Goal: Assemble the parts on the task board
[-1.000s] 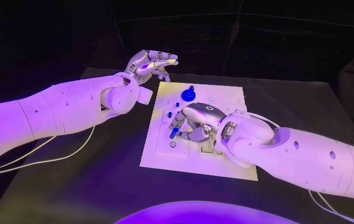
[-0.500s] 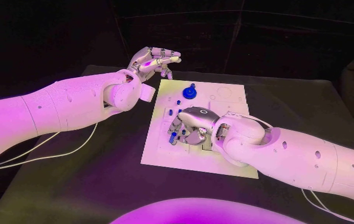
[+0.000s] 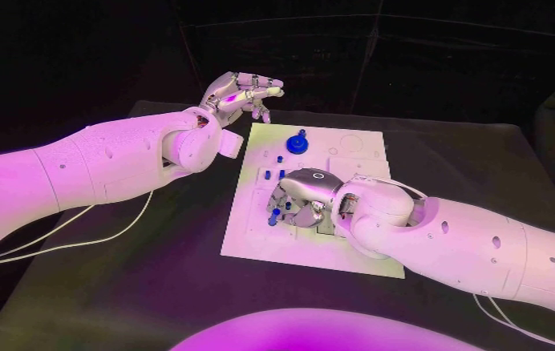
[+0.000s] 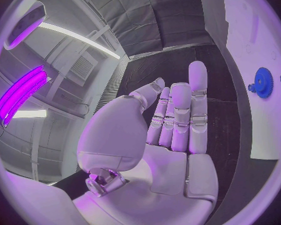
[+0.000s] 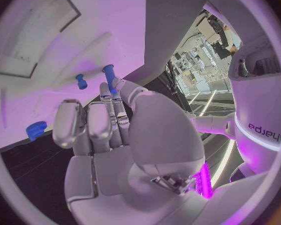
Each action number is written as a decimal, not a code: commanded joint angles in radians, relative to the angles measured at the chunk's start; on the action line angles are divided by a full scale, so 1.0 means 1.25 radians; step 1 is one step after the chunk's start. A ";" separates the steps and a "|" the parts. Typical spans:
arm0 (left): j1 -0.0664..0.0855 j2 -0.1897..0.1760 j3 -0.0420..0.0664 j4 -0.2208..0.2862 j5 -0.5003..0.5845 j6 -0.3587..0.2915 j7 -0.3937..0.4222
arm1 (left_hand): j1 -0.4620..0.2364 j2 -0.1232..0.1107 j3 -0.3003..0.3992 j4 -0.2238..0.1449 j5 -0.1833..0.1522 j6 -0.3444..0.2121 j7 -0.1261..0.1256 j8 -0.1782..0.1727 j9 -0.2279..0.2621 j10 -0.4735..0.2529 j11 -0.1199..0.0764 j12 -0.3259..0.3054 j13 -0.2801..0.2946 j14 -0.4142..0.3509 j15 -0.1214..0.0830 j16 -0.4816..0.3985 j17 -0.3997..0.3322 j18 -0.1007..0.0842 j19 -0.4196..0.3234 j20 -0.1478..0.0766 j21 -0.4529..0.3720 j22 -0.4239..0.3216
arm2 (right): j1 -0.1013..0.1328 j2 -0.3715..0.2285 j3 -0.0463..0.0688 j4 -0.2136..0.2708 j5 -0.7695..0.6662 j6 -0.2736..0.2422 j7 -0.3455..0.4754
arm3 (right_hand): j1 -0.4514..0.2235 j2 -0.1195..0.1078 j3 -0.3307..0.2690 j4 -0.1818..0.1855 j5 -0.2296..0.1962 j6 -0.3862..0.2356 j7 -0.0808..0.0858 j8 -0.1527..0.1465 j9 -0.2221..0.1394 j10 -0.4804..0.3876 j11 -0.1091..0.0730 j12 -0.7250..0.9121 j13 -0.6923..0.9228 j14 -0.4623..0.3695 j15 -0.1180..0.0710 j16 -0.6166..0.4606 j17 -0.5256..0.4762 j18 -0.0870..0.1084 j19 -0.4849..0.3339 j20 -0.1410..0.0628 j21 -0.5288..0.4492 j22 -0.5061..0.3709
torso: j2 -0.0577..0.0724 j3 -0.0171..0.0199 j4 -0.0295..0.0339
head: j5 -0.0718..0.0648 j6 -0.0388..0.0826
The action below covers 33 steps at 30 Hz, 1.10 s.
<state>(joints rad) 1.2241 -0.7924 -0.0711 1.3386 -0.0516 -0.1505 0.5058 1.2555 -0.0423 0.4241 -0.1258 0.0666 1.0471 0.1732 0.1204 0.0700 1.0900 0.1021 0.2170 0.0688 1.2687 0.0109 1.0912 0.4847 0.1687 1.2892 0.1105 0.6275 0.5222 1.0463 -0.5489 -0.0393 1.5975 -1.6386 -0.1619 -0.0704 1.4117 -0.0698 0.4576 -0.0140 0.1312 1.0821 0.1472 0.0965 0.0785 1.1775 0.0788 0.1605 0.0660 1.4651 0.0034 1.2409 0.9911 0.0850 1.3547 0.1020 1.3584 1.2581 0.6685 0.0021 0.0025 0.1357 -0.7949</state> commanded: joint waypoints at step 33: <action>0.001 0.001 0.000 -0.003 0.003 0.013 -0.002 | 0.006 0.000 -0.002 -0.004 0.004 -0.003 0.002 0.003 0.000 -0.004 0.001 0.003 -0.001 -0.005 0.001 -0.005 -0.001 0.011 -0.004 -0.003 -0.004 -0.001 | 0.000 0.010 -0.016 0.014 -0.093 0.009 -0.030 | -0.028 -0.024 -0.010 0.004 0.013 -0.008 0.008 -0.009 -0.004 -0.013 0.008 -0.028 -0.002 0.008 0.000 0.004 -0.005 -0.005 -0.003 0.006 0.001 -0.003 | 0.000 0.0000 -0.0001 | -0.001 0.002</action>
<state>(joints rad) 1.2240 -0.7916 -0.0713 1.3346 -0.0516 -0.1477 0.5036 1.2555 -0.0423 0.4241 -0.1257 0.0666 1.0471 0.1732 0.1204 0.0700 1.0900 0.1021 0.2169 0.0688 1.2687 0.0109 1.0913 0.4850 0.1687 1.2892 0.1105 0.6275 0.5226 1.0469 -0.5352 -0.0572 1.6141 -1.7446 -0.1523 -0.1070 1.3830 -0.0984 0.4515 -0.0082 0.1430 1.0801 0.1566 0.0890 0.0744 1.1678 0.0883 0.1297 0.0655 1.4651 0.0034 1.2408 0.9863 0.0850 1.3532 0.1035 1.3584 1.2562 0.6689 0.0018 0.0025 0.1343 -0.7926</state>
